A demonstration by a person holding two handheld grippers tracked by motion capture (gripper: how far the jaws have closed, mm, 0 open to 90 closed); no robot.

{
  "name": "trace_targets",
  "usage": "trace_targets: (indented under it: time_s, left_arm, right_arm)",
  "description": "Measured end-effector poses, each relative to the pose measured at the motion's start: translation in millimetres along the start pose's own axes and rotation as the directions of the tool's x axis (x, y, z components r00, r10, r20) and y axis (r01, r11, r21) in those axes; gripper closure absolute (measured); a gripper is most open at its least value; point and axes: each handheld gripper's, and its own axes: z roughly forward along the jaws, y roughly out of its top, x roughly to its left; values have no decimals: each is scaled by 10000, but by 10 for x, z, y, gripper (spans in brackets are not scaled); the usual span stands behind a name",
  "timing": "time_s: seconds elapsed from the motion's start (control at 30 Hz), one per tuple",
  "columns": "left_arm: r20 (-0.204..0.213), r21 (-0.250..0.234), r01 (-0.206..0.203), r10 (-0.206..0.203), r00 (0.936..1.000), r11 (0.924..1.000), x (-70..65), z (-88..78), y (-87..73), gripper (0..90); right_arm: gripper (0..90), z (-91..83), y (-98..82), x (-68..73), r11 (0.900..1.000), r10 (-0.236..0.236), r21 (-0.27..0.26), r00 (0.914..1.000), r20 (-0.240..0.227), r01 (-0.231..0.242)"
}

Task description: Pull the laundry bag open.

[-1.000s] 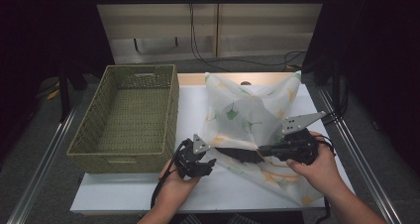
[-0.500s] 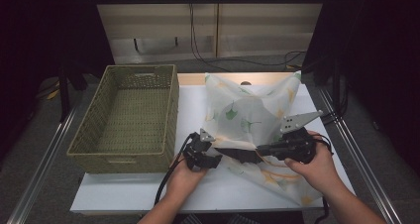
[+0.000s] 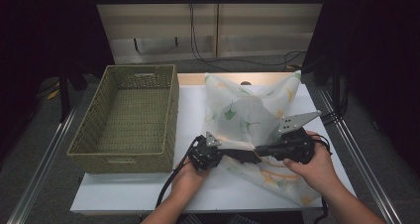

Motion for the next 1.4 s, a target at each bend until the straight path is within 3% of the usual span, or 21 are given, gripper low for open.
trace_targets:
  time_s: [0.07, 0.1, 0.23, 0.57, 0.67, 0.8, 0.87, 0.9, 1.0, 1.13, 1.23, 1.27, 1.33, 1.37, 1.4]
  left_arm:
    - [-16, 28, -137, 137, 9999, 9999, -19, 1, 1, 900]
    - [-206, 152, -414, 417, 9989, 9990, -29, -5, 8, 900]
    - [-204, 107, -431, 433, 9989, 9990, -38, -5, 15, 900]
    - [38, 225, -309, 309, 9995, 9993, -25, -205, -27, 900]
    - [188, 128, -1, -1, 9998, 9999, 7, -256, -40, 900]
    - [76, 423, -404, 401, 9992, 9983, -63, -298, -65, 900]
    - [220, 570, -539, 527, 9984, 9969, -89, -350, -94, 900]
    - [162, 407, -496, 489, 9987, 9979, -100, -394, -124, 900]
    - [516, 349, -293, 275, 9983, 9990, -82, -494, -190, 900]
    - [404, 180, -238, 231, 9989, 9996, -80, -612, -281, 900]
    - [389, 20, -177, 176, 9991, 9998, -41, -642, -245, 900]
    - [416, -65, 8, -5, 9991, 10000, -43, -626, -221, 900]
    - [360, -54, 83, -81, 9993, 10000, -32, -591, -161, 731]
    - [580, -58, 61, -58, 9983, 10000, -25, -557, -136, 688]
    - [512, -58, 21, -18, 9987, 10000, -25, -529, -115, 660]
  right_arm:
    - [900, -1, 1, 3, 10000, -2, 5, 10000, 8, 2]
    - [900, -2, 1, 2, 10000, 11, 7, 10000, 10, -11]
    - [900, -11, -6, -7, 10000, 74, -5, 10000, -14, -74]
    - [900, -5, -10, -32, 10000, 71, -23, 10000, -69, -71]
    - [900, 13, -6, -20, 10000, 70, 7, 10000, -51, -70]
    - [900, 22, 3, -5, 10000, 34, -27, 9999, -131, -34]
    - [900, 12, 5, -5, 10000, -5, -39, 10000, -43, 5]
    - [900, 8, 4, -8, 10000, 16, -54, 10000, -93, -16]
    - [900, 7, -5, -27, 10000, 67, -18, 9999, -102, -67]
    - [900, 34, -17, -34, 10000, 90, 0, 9999, -46, -90]
    - [900, 57, -5, -30, 10000, 40, 32, 10000, -30, -40]
    - [900, 61, 3, -25, 10000, 55, 45, 9999, -90, -55]
    - [900, 68, 19, -11, 10000, 24, 68, 10000, -33, -24]
    - [900, 68, 26, -7, 10000, 7, 53, 10000, -45, -7]
    - [900, 67, 31, -6, 10000, 10, 62, 9999, -113, -10]
